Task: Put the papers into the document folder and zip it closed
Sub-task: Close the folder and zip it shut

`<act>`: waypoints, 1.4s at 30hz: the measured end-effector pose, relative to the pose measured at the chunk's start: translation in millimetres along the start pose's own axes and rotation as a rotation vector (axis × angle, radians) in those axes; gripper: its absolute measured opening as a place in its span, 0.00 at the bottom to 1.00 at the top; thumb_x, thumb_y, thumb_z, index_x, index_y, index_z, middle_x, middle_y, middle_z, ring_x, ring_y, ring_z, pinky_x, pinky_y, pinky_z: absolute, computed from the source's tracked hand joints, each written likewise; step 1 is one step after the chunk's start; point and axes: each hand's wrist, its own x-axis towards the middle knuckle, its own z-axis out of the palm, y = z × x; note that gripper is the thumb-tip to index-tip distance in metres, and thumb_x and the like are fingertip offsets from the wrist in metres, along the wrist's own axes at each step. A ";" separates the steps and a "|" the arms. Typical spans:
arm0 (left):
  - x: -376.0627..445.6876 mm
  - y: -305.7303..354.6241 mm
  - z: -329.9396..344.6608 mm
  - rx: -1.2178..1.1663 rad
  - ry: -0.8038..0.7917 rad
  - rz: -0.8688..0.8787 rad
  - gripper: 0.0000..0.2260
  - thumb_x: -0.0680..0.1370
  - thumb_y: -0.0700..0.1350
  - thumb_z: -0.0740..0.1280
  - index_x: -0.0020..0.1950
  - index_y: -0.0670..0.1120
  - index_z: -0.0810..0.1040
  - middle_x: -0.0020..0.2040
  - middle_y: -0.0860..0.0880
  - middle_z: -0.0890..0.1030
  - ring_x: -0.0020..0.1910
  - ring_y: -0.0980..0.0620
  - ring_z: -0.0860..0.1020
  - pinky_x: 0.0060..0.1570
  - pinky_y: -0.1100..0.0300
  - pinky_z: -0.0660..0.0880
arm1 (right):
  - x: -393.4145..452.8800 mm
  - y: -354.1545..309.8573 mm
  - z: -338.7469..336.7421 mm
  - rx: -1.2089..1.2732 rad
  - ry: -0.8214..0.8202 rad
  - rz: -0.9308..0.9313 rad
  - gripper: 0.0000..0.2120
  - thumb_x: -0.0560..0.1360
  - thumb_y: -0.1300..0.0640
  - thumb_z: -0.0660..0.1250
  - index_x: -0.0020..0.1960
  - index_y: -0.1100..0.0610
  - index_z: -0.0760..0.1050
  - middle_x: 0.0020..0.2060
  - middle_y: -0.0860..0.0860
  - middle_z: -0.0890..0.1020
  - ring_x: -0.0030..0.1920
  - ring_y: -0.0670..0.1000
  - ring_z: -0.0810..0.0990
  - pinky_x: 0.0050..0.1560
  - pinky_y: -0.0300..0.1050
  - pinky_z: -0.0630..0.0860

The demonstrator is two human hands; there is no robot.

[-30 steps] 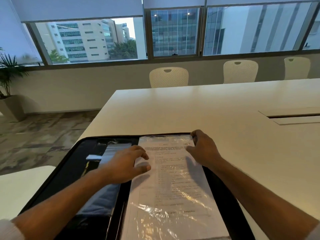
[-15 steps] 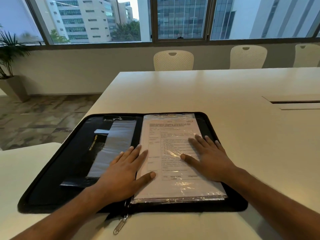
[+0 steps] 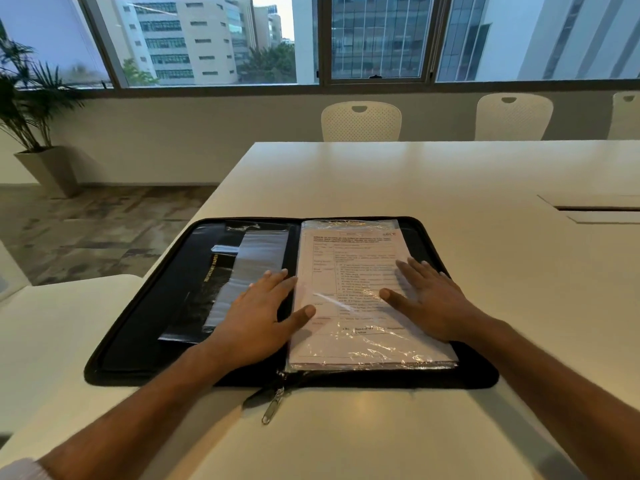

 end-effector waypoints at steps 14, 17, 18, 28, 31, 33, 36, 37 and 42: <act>-74.3 -88.6 -24.7 0.247 0.332 -0.629 0.40 0.71 0.74 0.53 0.75 0.49 0.62 0.72 0.41 0.68 0.71 0.40 0.65 0.68 0.39 0.61 | -48.1 -50.9 4.2 0.050 -0.015 -0.116 0.47 0.64 0.23 0.44 0.77 0.44 0.47 0.78 0.44 0.50 0.77 0.45 0.47 0.74 0.47 0.43; -76.9 -96.0 -28.2 0.241 0.334 -0.792 0.40 0.71 0.74 0.55 0.74 0.49 0.62 0.67 0.40 0.72 0.65 0.38 0.70 0.62 0.39 0.64 | -47.4 -52.0 6.4 0.025 -0.036 -0.109 0.46 0.64 0.23 0.44 0.77 0.44 0.47 0.78 0.43 0.50 0.77 0.45 0.46 0.74 0.47 0.42; -76.8 -98.0 -30.4 0.253 0.338 -0.811 0.39 0.71 0.73 0.56 0.73 0.50 0.63 0.65 0.41 0.73 0.64 0.38 0.70 0.60 0.40 0.65 | -46.8 -52.7 7.0 0.016 -0.042 -0.108 0.46 0.64 0.23 0.44 0.77 0.44 0.47 0.78 0.43 0.50 0.77 0.45 0.46 0.74 0.47 0.41; -90.0 -101.8 -80.7 -0.363 1.025 -0.467 0.11 0.73 0.54 0.72 0.53 0.54 0.79 0.43 0.55 0.82 0.44 0.54 0.81 0.38 0.62 0.74 | -42.8 -51.3 7.2 0.028 -0.093 -0.116 0.45 0.65 0.24 0.45 0.77 0.43 0.47 0.77 0.43 0.49 0.77 0.46 0.44 0.73 0.48 0.39; -91.8 -78.8 -94.2 -0.626 1.259 -0.202 0.08 0.74 0.47 0.72 0.51 0.57 0.80 0.45 0.53 0.83 0.45 0.55 0.83 0.46 0.56 0.79 | -41.9 -51.1 7.5 0.038 -0.093 -0.118 0.44 0.66 0.24 0.47 0.77 0.43 0.48 0.77 0.43 0.49 0.77 0.46 0.45 0.74 0.48 0.40; -91.0 -60.8 -96.8 -0.770 1.302 -0.064 0.12 0.74 0.39 0.71 0.55 0.51 0.80 0.50 0.46 0.83 0.50 0.47 0.83 0.53 0.56 0.79 | -42.0 -51.0 6.3 0.048 -0.095 -0.117 0.43 0.66 0.25 0.48 0.77 0.43 0.49 0.77 0.43 0.50 0.77 0.46 0.45 0.74 0.48 0.40; -85.4 -27.3 -93.7 -0.920 1.257 0.054 0.21 0.72 0.32 0.68 0.64 0.42 0.74 0.58 0.45 0.80 0.58 0.47 0.80 0.56 0.58 0.78 | -42.3 -51.7 4.1 0.072 -0.099 -0.108 0.43 0.67 0.26 0.49 0.76 0.43 0.49 0.77 0.43 0.51 0.77 0.46 0.46 0.74 0.49 0.41; -83.1 -15.7 -91.5 -0.967 1.235 0.077 0.24 0.71 0.31 0.66 0.67 0.42 0.72 0.61 0.44 0.79 0.61 0.48 0.78 0.59 0.55 0.77 | -42.6 -52.3 3.1 0.088 -0.099 -0.105 0.42 0.67 0.26 0.49 0.76 0.43 0.50 0.77 0.43 0.52 0.77 0.46 0.46 0.74 0.50 0.42; -69.6 37.7 -87.1 -1.090 1.128 0.215 0.36 0.70 0.30 0.62 0.77 0.42 0.58 0.72 0.45 0.71 0.69 0.51 0.72 0.66 0.54 0.71 | -46.7 -59.3 -5.4 0.225 -0.055 -0.073 0.41 0.66 0.27 0.52 0.76 0.43 0.54 0.77 0.42 0.54 0.76 0.46 0.49 0.75 0.52 0.47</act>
